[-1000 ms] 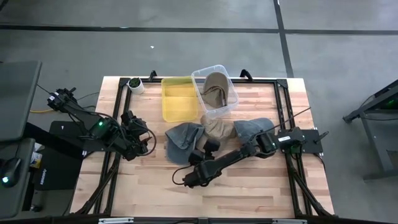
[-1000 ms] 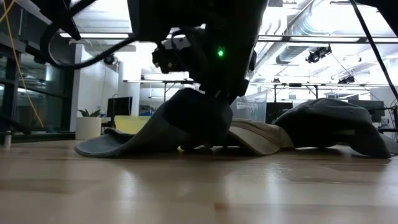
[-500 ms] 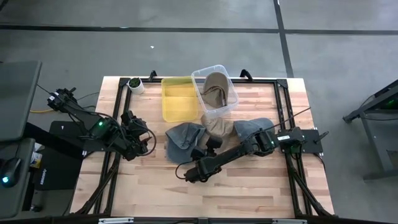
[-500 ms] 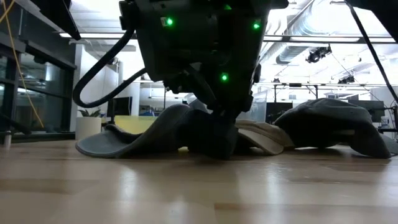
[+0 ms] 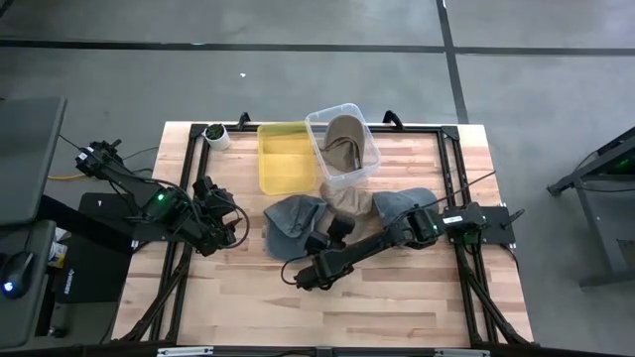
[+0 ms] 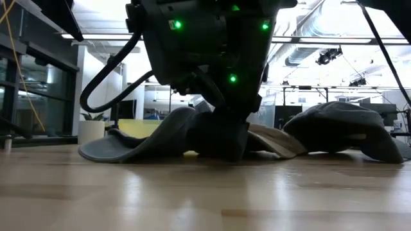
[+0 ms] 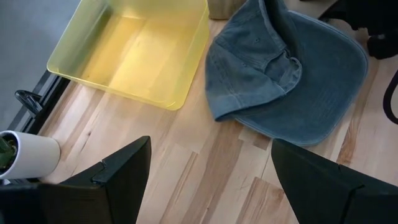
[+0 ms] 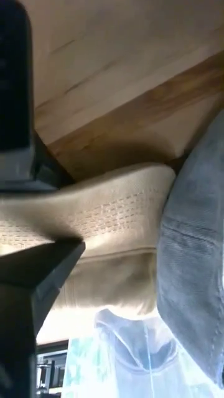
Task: Pick & Place hat
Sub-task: Put the brown cap into the transparent bin
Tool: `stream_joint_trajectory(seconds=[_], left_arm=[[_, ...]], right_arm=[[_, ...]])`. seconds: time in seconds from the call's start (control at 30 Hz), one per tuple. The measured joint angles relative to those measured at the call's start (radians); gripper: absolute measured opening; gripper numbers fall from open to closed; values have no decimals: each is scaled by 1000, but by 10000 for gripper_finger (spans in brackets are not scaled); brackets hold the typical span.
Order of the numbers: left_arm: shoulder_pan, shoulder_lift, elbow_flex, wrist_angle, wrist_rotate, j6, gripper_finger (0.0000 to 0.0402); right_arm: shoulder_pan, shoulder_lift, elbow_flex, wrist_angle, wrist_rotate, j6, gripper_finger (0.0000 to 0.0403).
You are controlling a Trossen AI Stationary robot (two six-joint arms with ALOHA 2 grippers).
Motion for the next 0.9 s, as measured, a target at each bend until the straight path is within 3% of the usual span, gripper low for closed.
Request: stream_joint_trajectory(seconds=[0.37,0.9], left_arm=[[0,0,0,32,0,8,309],[0,0,0,13,9,38,309]], right_arm=[[-1,-2,4,-11,-11,-4,15],[15,2,259,-181,-108,13,5]])
